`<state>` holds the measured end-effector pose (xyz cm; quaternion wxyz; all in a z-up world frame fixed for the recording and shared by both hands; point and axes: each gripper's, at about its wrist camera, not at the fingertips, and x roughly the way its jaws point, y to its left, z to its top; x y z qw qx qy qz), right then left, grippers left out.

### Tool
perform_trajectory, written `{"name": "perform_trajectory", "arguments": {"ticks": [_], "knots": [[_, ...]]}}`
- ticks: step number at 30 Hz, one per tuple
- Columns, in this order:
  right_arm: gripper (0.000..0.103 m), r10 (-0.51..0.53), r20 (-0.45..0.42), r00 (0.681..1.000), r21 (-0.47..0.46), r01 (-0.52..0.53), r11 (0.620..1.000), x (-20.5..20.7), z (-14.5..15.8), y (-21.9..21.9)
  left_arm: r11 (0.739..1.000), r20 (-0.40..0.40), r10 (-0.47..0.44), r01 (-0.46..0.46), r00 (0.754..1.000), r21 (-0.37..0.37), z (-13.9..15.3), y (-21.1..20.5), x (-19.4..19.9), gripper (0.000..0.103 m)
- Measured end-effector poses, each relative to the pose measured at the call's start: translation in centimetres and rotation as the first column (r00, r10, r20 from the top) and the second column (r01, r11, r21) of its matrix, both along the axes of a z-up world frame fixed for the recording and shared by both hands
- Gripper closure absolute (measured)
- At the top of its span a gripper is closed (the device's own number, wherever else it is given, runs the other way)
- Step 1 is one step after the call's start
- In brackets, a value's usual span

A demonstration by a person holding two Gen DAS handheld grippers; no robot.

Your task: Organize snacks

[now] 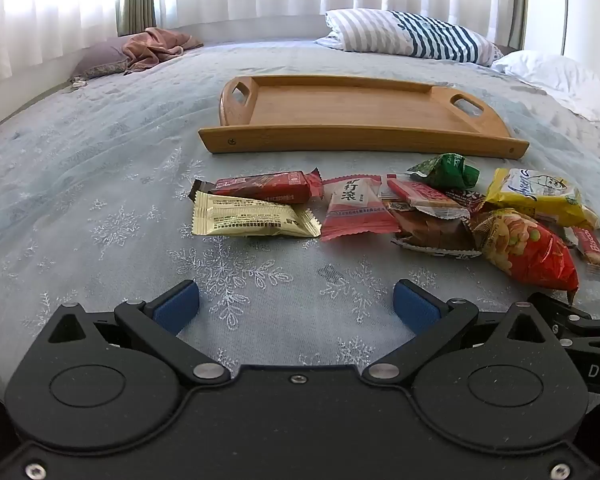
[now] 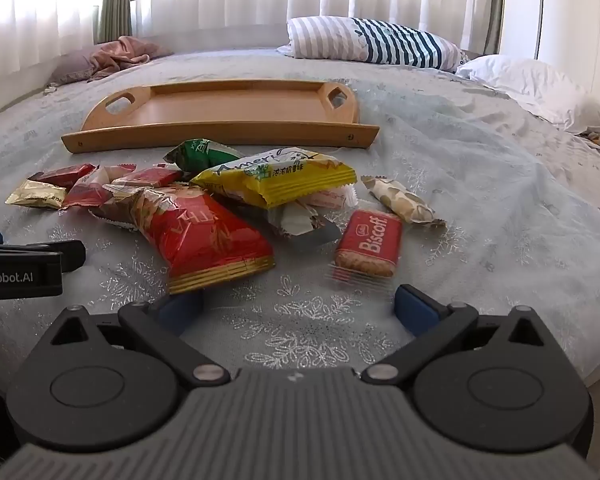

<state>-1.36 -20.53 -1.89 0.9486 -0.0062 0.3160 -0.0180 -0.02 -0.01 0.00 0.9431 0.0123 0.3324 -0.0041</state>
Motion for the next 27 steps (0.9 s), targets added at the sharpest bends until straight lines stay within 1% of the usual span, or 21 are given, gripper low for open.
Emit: {"name": "perform_trajectory", "arguments": {"ticks": [27], "knots": [[0.0, 0.0, -0.018, 1.0, -0.007, 0.0, 1.0, 0.23, -0.06, 0.17, 1.0, 0.004, 0.001, -0.001, 1.0, -0.004, 0.0, 0.01, 0.0, 0.0]]}}
